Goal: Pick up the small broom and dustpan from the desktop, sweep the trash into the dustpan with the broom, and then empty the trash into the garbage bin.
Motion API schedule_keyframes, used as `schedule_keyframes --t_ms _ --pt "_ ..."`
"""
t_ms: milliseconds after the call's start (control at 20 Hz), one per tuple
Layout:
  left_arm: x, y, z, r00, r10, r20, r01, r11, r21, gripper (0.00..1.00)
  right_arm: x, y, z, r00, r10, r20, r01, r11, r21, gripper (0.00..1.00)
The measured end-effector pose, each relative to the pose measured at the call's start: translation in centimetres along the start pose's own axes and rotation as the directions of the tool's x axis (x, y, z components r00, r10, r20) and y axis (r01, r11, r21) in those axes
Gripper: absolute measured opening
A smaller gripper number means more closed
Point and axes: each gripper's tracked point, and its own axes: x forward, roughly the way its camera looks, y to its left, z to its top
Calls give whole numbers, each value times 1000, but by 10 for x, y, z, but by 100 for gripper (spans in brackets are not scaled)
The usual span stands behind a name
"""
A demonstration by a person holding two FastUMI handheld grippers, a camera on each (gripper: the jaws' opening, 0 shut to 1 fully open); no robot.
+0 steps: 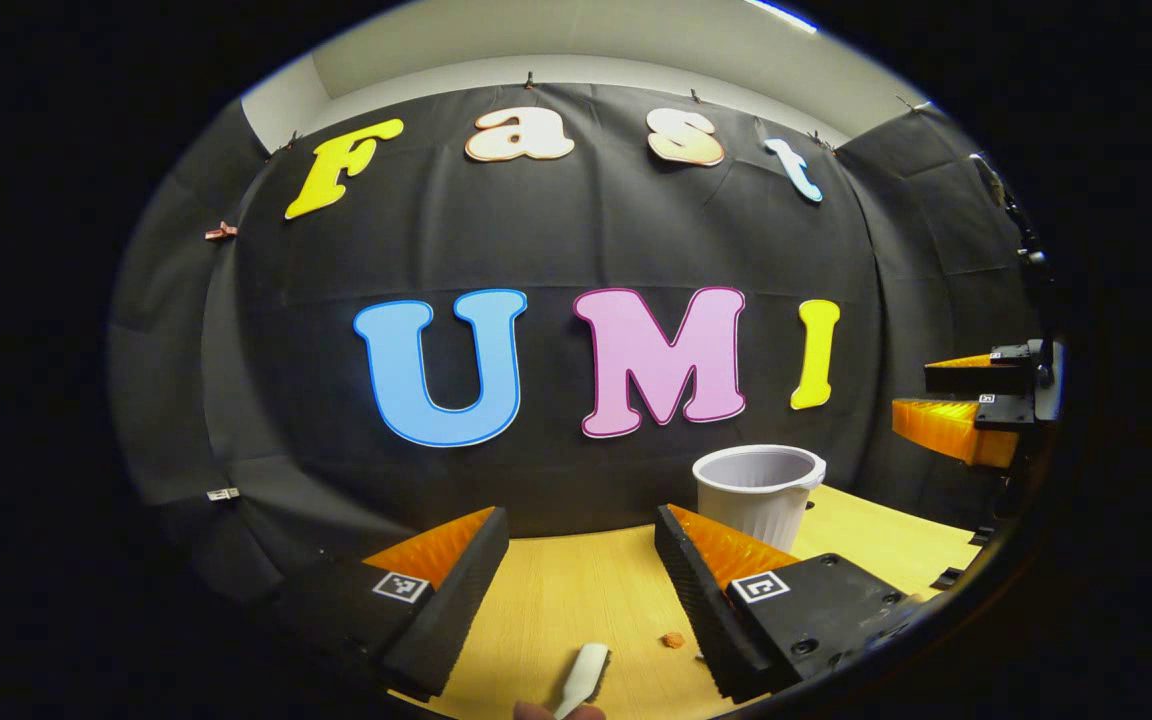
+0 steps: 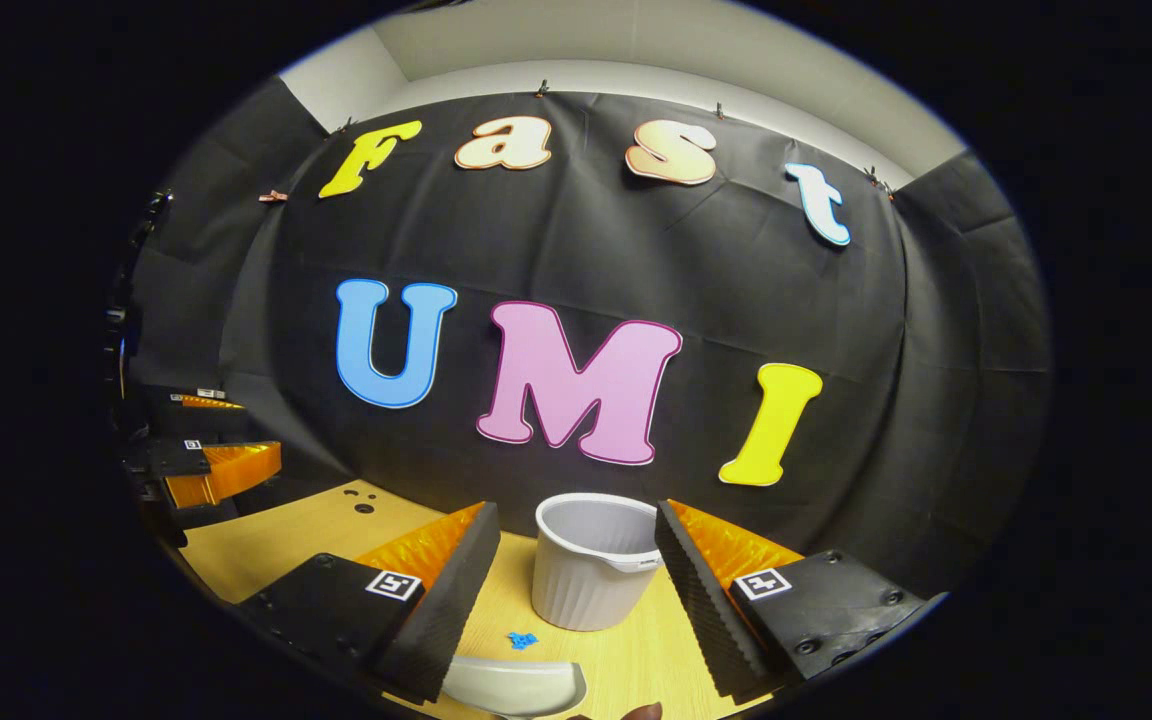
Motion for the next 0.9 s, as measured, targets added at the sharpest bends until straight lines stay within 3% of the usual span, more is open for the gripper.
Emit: schedule_keyframes --t_ms 200,350,500,650,800,900 --pt "-7 3 -5 1000 -9 -3 9 1000 12 94 -17 4 -38 988 54 -148 -56 998 -13 98" --pt "-11 7 -15 1000 -16 -16 16 1000 6 94 -45 8 -84 940 106 -323 -122 992 -29 97" --pt "-14 11 -21 1000 -12 -29 12 1000 -7 95 -76 16 -146 846 145 -513 -175 985 -10 97" --pt "-16 19 -27 999 -3 -37 3 1000 -3 96 -104 32 -207 723 183 -667 -210 977 40 96" --pt "-19 25 -32 999 4 -47 -4 1000 5 96 -116 39 -262 631 196 -751 -223 972 67 96" --pt "-21 28 -35 998 6 -57 -6 1000 3 96 -115 45 -296 583 189 -790 -221 973 70 96"
